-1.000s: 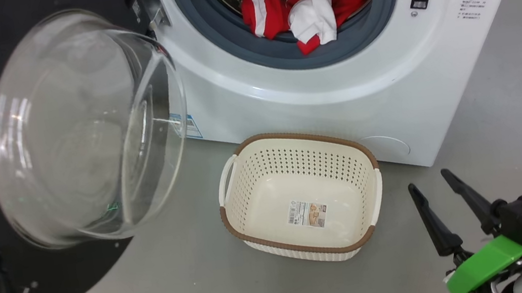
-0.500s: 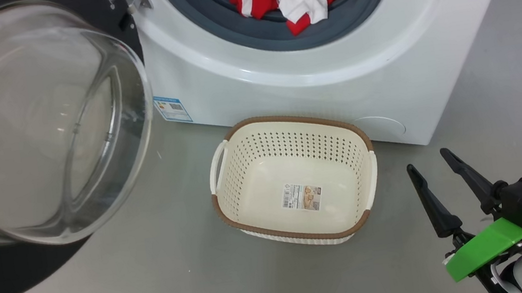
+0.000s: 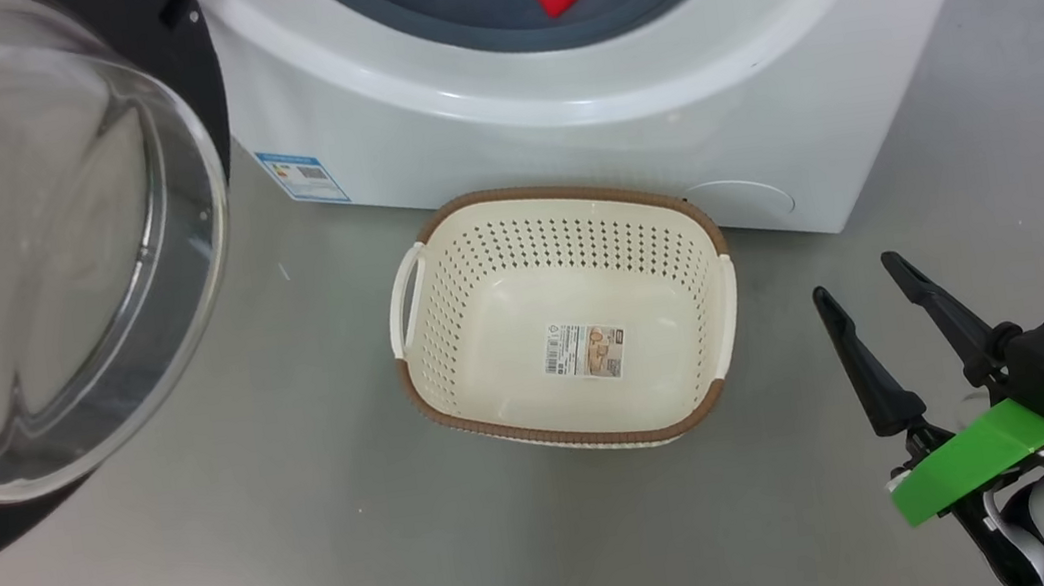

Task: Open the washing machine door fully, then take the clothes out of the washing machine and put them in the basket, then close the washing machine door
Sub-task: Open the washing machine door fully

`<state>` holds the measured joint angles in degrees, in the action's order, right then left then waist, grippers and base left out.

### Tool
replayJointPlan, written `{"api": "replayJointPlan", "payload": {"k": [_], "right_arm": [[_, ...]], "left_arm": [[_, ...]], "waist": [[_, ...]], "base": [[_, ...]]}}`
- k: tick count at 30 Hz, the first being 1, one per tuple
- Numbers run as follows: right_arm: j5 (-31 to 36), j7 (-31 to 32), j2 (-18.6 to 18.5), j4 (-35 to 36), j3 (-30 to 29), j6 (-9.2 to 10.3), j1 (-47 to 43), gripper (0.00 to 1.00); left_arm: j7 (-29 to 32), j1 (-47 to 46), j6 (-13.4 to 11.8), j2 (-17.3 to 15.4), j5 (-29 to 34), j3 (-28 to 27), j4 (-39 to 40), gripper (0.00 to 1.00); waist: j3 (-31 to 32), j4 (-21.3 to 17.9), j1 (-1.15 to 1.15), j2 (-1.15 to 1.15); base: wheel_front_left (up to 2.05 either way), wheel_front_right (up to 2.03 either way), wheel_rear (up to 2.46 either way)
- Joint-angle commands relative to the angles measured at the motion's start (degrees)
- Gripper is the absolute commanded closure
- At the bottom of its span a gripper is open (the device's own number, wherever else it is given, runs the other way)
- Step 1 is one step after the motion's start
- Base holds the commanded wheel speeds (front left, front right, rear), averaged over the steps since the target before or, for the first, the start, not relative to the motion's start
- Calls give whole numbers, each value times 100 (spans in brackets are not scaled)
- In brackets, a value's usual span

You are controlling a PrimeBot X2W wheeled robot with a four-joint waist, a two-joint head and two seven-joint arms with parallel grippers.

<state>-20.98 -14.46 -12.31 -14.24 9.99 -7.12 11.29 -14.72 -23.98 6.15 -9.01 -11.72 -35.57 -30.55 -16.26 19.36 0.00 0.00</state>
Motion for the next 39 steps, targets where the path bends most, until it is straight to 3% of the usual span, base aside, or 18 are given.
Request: {"api": "replayJointPlan", "payload": {"k": [1, 20, 31, 36, 39], "right_arm": [[73, -54, -38, 149, 129, -36, 133, 0], [36, -54, -22, 83, 147, -36, 253, 0], [21, -54, 77, 28, 168, -36, 103, 0], [-2, -54, 117, 1, 196, -36, 28, 0], [-14, -54, 138, -8, 203, -36, -22, 0]], "left_arm": [[-28, -198, 35, -426, 71, -232, 65, 100], [-28, -529, 116, -623, 391, -647, -470, 100], [-28, -150, 132, -572, 104, -87, -386, 100], [-28, 231, 133, -500, -172, 279, -76, 84], [-28, 457, 133, -423, -260, 417, 139, 63]], "waist": [[-102, -45, 0, 0], [-89, -70, 0, 0], [295, -30, 0, 0], [477, -42, 0, 0], [585, -51, 0, 0]], "base": [[0, 0, 0], [0, 0, 0], [0, 0, 0], [0, 0, 0], [0, 0, 0]]}}
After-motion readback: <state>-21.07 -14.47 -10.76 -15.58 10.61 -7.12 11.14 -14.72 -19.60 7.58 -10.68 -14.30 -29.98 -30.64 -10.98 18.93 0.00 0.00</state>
